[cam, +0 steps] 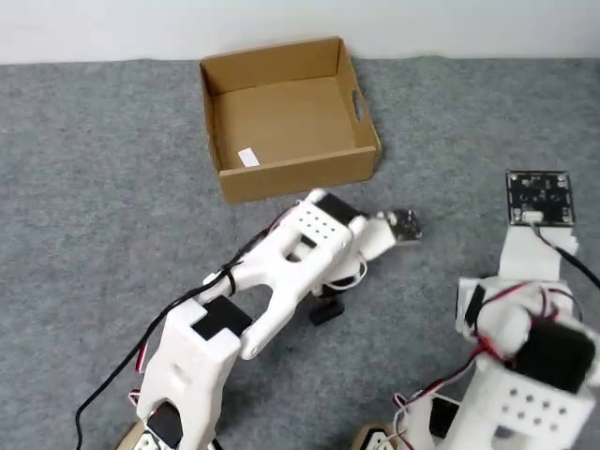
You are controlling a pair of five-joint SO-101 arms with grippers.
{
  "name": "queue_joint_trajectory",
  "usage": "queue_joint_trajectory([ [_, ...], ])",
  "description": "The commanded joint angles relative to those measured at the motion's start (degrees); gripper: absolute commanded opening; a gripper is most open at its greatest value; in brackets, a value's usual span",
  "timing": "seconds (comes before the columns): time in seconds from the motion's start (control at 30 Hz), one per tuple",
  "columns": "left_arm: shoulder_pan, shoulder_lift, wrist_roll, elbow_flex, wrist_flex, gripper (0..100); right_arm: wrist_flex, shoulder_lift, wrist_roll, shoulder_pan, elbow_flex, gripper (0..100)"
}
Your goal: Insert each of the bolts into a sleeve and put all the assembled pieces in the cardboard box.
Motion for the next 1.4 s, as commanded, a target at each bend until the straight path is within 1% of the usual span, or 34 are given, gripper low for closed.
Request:
queue_joint_trajectory([
  [0.0, -0.97, -3.43, 7.21, -10.59, 8.97, 0, 2.24, -5.23, -0.70, -0.04, -0.79, 0.8],
  [0.1, -1.14, -8.88, 12.04, -14.46, 13.89, 0, 2.24, -8.22, -0.53, 0.04, -0.53, 0.8],
  [0.2, -1.41, -16.88, 17.05, -12.26, 13.89, 0, 2.24, -8.92, -0.79, 0.22, -0.53, 0.8],
  [0.3, -1.14, -25.93, 18.73, -7.87, 13.89, 0, 2.24, -9.19, -1.23, 0.40, -0.53, 0.8],
  [0.37, -1.14, -31.74, 18.81, -4.00, 13.71, 0, 2.07, -9.27, -4.75, 0.31, -0.70, 0.8],
  [0.47, -1.76, -39.56, 18.90, 2.59, 12.22, 0, 0.40, -8.92, -12.31, -0.40, -0.53, 0.8],
  [0.5, -2.64, -42.11, 19.52, 4.79, 11.34, 0, -0.48, -8.84, -14.42, -1.36, -0.44, 0.8],
  [0.57, -4.48, -47.56, 23.21, 9.27, 8.00, 0, -2.15, -9.01, -18.46, -3.12, 0.09, 0.8],
  [0.67, -7.74, -55.65, 27.96, 16.04, 2.55, 0, -4.79, -9.89, -24.62, -8.40, 2.73, 0.8],
  [0.77, -8.97, -63.56, 30.42, 23.69, -1.23, 0, -7.43, -13.41, -28.22, -14.11, 6.68, 0.8],
  [0.87, -8.97, -71.74, 35.69, 31.43, -4.40, 0, -12.88, -20.00, -28.75, -20.44, 11.08, 0.8],
  [1.0, -8.97, -82.11, 42.64, 40.84, -11.08, 0, -22.90, -28.79, -28.66, -27.65, 23.38, 0.8],
  [1.13, -9.05, -90.46, 43.78, 48.57, -17.41, 0, -29.93, -34.07, -28.66, -34.24, 34.02, 0.8],
  [1.23, -9.23, -96.18, 43.69, 52.53, -20.04, 0, -32.75, -34.95, -28.75, -39.60, 36.92, 0.8],
  [1.37, -12.40, -103.30, 43.69, 57.80, -26.55, 0, -36.26, -34.95, -28.75, -46.81, 38.95, 0.8],
])
